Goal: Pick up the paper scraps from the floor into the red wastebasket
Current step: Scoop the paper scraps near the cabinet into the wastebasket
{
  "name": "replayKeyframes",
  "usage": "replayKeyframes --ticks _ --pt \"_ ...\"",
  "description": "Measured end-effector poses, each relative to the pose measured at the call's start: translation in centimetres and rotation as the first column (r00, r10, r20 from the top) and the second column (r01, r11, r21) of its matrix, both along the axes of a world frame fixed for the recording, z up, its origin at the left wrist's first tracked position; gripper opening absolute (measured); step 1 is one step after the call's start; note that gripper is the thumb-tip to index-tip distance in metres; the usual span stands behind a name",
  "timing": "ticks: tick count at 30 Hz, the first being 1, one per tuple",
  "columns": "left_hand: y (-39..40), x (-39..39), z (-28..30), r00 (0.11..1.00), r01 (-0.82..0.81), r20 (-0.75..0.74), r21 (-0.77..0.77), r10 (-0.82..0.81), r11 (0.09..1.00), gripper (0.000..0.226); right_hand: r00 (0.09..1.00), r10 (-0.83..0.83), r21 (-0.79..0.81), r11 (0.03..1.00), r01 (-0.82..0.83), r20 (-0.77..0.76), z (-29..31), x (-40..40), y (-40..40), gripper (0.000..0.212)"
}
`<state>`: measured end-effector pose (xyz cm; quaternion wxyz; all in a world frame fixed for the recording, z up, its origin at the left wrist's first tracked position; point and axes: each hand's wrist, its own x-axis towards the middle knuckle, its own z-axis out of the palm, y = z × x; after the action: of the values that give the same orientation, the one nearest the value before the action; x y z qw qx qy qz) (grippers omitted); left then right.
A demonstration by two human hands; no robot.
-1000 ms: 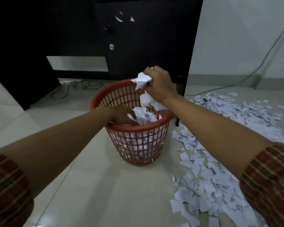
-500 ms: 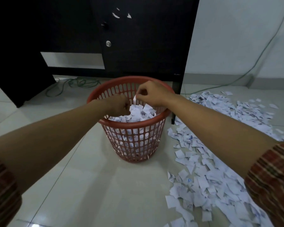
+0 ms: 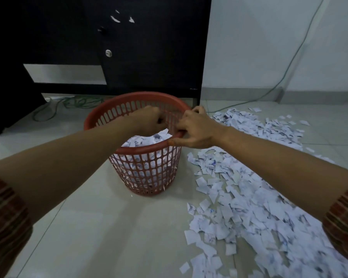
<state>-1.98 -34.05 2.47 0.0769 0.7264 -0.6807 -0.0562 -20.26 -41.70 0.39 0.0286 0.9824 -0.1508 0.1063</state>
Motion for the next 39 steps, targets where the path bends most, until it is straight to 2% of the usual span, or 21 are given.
replayKeyframes --ticks 7,13,18,21,23,27,30,32,35,39 --pt "-1.2 -3.0 0.0 0.996 0.09 0.009 -0.022 -0.09 0.996 0.026 0.997 0.021 -0.05 0.998 -0.024 -0.07 0.9 -2.6 0.0 0.078" --pt "-2.4 -5.2 -0.1 0.991 0.135 -0.009 -0.025 -0.135 0.991 0.025 0.999 -0.021 -0.019 1.0 0.02 -0.027 1.3 -6.5 -0.3 0.072" --pt "-3.6 -8.6 0.1 0.982 0.186 0.011 -0.188 -0.187 0.965 0.021 0.993 -0.114 0.01 0.993 0.114 0.041 0.2 -12.2 -1.1 0.067" --pt "-3.8 -11.7 0.5 0.981 0.193 0.051 -0.312 -0.186 0.93 0.017 0.985 -0.17 0.05 0.984 0.169 0.007 -1.5 -16.1 -0.8 0.065" --pt "-3.7 -14.1 0.1 0.964 0.265 0.066 -0.336 -0.258 0.904 0.016 0.975 -0.212 0.086 0.972 0.217 -0.059 -3.6 -18.7 -0.1 0.064" --pt "-2.9 -18.9 -3.1 0.882 0.468 0.137 -0.148 -0.451 0.871 0.022 0.931 -0.25 0.087 0.956 0.282 -0.267 -8.6 -23.6 2.4 0.068" --pt "-1.8 -22.2 -7.0 0.803 0.562 0.199 0.058 -0.561 0.825 0.029 0.847 -0.266 0.071 0.94 0.334 -0.461 -11.7 -27.3 5.3 0.067" --pt "-1.1 -23.7 -9.4 0.739 0.607 0.235 0.173 -0.631 0.775 0.033 0.79 -0.262 0.121 0.914 0.388 -0.555 -13.3 -29.4 7.2 0.07" --pt "0.0 -25.9 -12.3 0.641 0.663 0.257 0.289 -0.723 0.69 0.038 0.76 -0.242 0.221 0.865 0.451 -0.604 -15.2 -32.7 9.5 0.076" --pt "0.9 -29.2 -16.0 0.566 0.722 0.215 0.336 -0.796 0.604 0.043 0.719 -0.241 0.242 0.832 0.499 -0.652 -17.3 -37.1 11.8 0.088"
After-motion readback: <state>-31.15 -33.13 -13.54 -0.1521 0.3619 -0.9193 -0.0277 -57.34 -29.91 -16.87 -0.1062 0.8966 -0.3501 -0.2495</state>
